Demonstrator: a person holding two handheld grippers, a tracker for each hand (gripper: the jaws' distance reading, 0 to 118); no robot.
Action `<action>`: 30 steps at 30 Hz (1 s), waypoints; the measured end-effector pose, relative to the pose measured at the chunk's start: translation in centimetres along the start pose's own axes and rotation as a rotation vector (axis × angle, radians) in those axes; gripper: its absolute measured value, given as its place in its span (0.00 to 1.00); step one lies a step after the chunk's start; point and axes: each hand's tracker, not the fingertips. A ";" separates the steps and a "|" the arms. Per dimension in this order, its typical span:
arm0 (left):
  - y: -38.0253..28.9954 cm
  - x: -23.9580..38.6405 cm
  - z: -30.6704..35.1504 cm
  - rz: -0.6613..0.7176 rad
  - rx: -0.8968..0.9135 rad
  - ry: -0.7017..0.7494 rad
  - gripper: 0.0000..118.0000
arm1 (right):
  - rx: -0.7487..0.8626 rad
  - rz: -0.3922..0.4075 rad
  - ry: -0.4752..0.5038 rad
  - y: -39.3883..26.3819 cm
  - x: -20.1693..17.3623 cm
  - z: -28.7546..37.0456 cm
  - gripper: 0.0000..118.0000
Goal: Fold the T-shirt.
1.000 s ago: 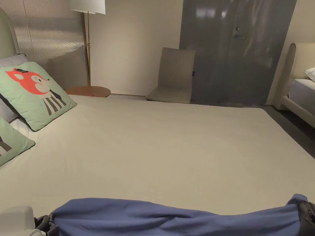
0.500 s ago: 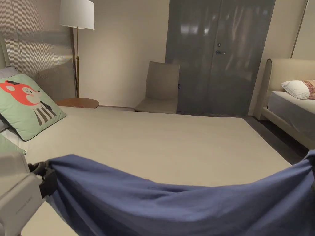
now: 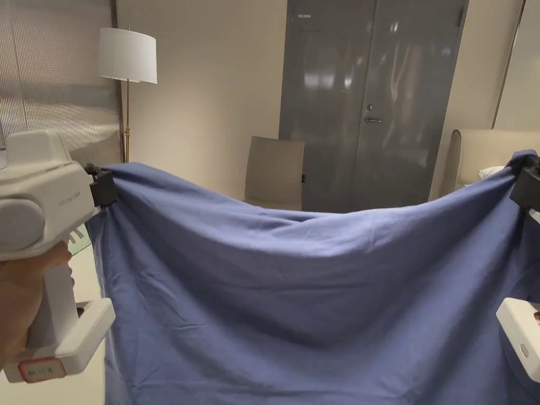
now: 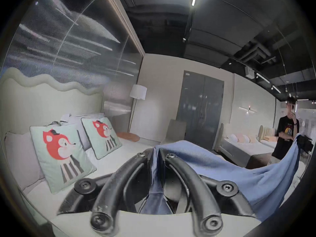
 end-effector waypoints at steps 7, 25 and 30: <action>4.3 0.0 -7.7 0.022 0.079 0.031 0.04 | 0.062 0.026 0.016 2.7 -2.9 -9.1 0.03; 1.2 0.3 -19.8 0.071 0.059 0.085 0.04 | 0.023 0.036 -0.007 -3.3 -5.3 -21.0 0.03; -1.3 -0.3 -19.0 0.057 0.019 0.078 0.04 | -0.038 0.060 0.000 -6.2 -4.5 -19.2 0.03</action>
